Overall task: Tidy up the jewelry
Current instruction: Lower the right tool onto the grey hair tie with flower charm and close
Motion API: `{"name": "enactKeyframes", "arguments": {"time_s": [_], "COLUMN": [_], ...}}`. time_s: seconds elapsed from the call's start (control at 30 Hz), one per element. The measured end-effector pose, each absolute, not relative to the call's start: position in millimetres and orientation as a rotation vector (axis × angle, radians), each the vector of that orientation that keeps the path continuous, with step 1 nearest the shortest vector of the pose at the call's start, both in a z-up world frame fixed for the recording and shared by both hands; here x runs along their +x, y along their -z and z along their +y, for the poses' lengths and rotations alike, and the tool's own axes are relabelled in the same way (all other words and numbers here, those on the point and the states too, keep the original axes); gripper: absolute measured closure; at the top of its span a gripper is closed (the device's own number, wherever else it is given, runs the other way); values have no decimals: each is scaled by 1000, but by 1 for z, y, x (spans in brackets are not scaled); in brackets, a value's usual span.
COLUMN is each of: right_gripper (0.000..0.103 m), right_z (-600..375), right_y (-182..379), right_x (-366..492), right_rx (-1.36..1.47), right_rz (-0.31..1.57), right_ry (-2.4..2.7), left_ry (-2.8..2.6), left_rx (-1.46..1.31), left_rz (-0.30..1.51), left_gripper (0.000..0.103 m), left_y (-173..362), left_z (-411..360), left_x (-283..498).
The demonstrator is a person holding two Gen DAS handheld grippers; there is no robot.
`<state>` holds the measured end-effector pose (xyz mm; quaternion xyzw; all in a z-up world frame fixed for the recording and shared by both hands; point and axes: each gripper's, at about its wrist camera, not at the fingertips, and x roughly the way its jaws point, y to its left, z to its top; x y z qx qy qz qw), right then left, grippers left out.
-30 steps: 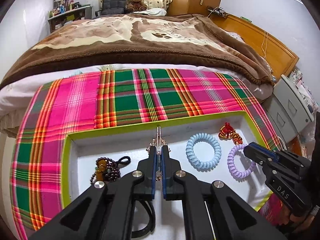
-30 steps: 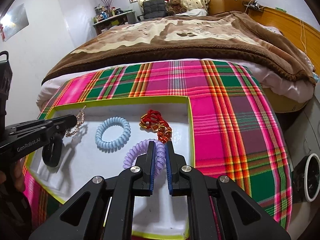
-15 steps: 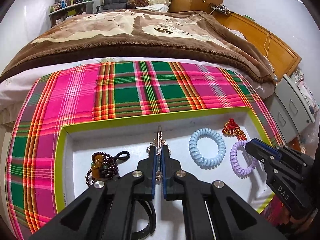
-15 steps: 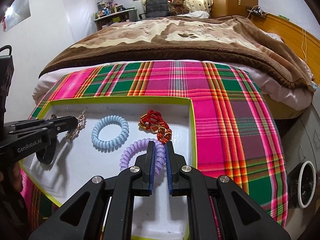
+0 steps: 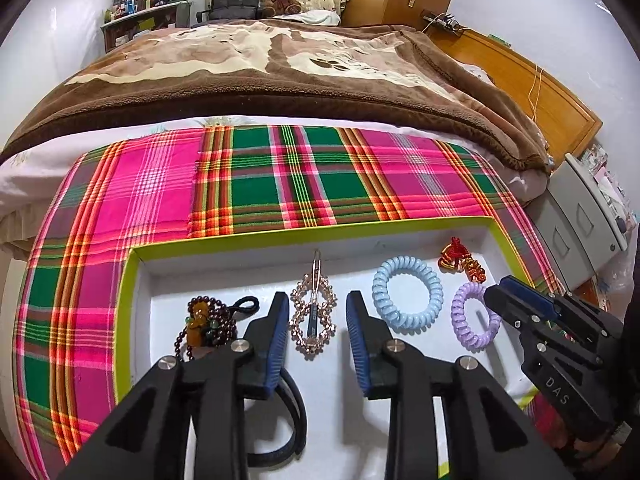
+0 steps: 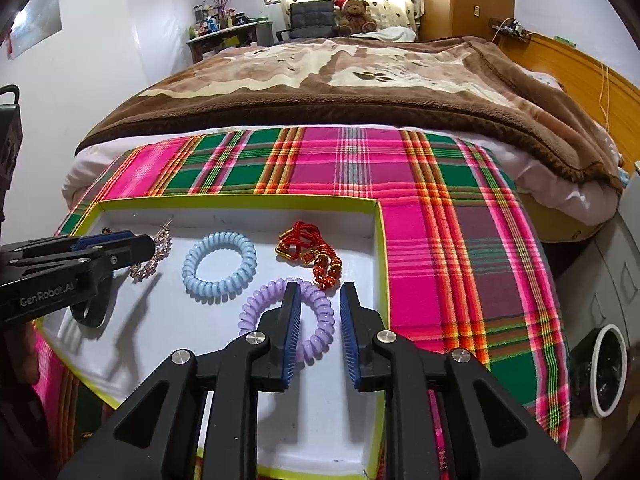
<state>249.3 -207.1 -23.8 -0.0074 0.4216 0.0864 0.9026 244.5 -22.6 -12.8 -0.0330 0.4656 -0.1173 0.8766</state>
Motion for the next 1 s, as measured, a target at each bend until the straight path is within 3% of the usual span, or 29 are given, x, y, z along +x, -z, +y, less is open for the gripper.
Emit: {"name": "enactKeyframes", "arguments": {"time_s": [0.3, 0.4, 1.0], "right_gripper": [78, 54, 54], "right_z": [-209, -211, -224], "right_y": [12, 6, -18], "right_x": [236, 228, 155], "right_rx": [17, 42, 83], "right_rz": [843, 828, 778], "right_ry": [-183, -190, -260], "left_ry": [235, 234, 250], "left_rx": [-72, -85, -192], "left_rz": [918, 902, 875], "left_gripper": [60, 57, 54], "left_y": [-8, -15, -17], "left_z": [-20, -17, 2], "left_x": [222, 211, 132]}}
